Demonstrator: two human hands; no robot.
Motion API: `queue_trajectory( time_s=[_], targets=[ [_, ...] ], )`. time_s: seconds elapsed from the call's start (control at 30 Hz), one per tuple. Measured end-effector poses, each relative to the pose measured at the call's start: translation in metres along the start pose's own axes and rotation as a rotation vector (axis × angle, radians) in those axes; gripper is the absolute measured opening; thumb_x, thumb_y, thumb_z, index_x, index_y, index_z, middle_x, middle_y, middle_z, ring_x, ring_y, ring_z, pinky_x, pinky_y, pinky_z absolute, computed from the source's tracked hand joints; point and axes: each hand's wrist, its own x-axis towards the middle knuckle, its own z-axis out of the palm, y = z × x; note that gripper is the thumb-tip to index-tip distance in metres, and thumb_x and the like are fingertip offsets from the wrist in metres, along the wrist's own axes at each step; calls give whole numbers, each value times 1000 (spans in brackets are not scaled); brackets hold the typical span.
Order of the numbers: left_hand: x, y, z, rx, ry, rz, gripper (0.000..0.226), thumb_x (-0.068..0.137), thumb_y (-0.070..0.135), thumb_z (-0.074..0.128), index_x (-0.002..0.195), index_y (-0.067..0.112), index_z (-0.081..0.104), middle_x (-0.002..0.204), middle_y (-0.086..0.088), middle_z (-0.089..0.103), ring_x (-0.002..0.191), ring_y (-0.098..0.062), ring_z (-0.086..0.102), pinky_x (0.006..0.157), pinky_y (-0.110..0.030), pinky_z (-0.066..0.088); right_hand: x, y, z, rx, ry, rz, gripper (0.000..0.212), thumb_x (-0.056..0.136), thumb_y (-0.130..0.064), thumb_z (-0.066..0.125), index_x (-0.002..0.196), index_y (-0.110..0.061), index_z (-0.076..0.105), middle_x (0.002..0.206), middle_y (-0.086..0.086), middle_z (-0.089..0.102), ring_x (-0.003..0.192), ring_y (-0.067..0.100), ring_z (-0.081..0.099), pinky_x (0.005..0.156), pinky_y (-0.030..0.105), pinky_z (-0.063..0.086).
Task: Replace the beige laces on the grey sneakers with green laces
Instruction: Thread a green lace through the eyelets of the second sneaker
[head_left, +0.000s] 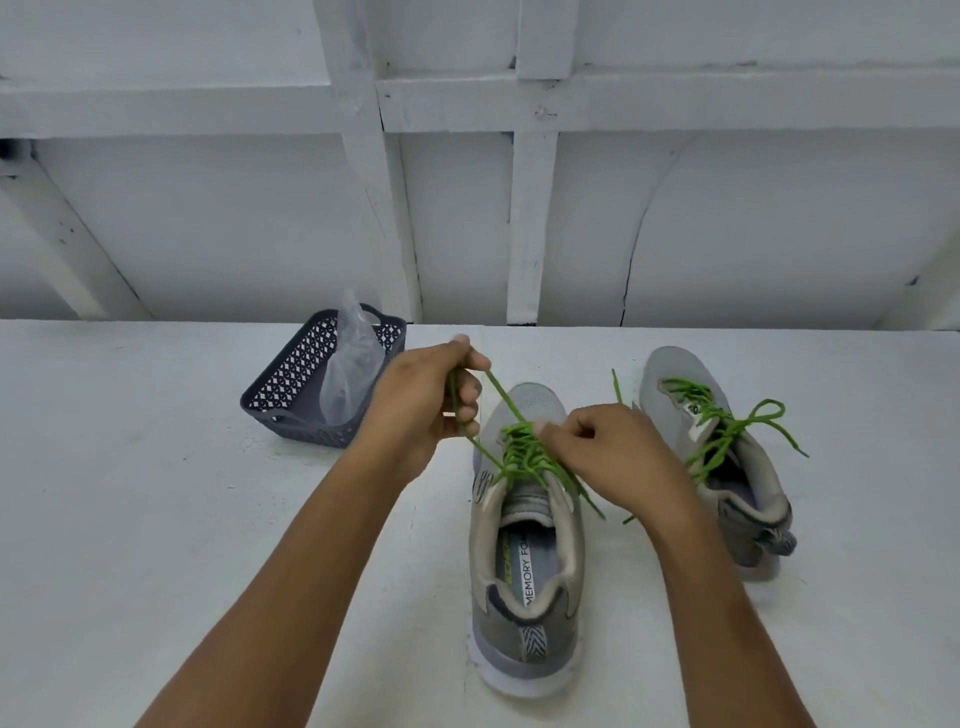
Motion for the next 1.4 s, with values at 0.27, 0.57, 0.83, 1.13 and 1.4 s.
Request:
queue_trajectory(
  time_s=[0.27, 0.57, 0.83, 1.13, 1.4],
  targets=[
    [5, 18, -15, 54, -35, 32, 38, 104, 32, 46, 92, 4, 69, 55, 0, 40, 45, -13, 30, 43, -23, 31, 5, -18, 24, -196, -26, 81, 24, 81, -24, 64, 70, -3, 63, 78, 12, 70, 63, 21, 55, 57, 30, 41],
    [8, 25, -13, 136, -81, 82, 28, 104, 24, 48, 111, 4, 67, 60, 1, 49, 48, -12, 35, 45, -24, 35, 10, -35, -7, 878, -66, 107, 22, 100, -11, 51, 87, -8, 68, 68, 0, 65, 72, 18, 62, 70, 31, 48],
    [2, 77, 7, 560, -352, 169, 22, 101, 15, 53, 109, 4, 70, 60, 0, 54, 50, -12, 36, 47, -22, 37, 30, -90, -64, 677, 50, -223, 24, 102, -18, 51, 88, -14, 71, 79, -2, 69, 80, 11, 66, 74, 30, 56],
    [-4, 115, 12, 475, -524, 314, 29, 96, 23, 63, 72, 7, 63, 60, -4, 50, 50, -12, 36, 52, -25, 32, 30, -105, -85, 644, -153, -122, 51, 102, -45, 44, 105, 0, 67, 93, 21, 73, 86, 37, 71, 81, 43, 60],
    [-14, 130, 5, 1191, -418, 750, 8, 86, 11, 75, 92, 15, 78, 61, 14, 64, 56, 5, 58, 60, -6, 41, 24, -79, -66, 831, -405, 50, 36, 88, -38, 58, 62, -13, 56, 57, 3, 51, 49, 15, 46, 54, 29, 48]
  ],
)
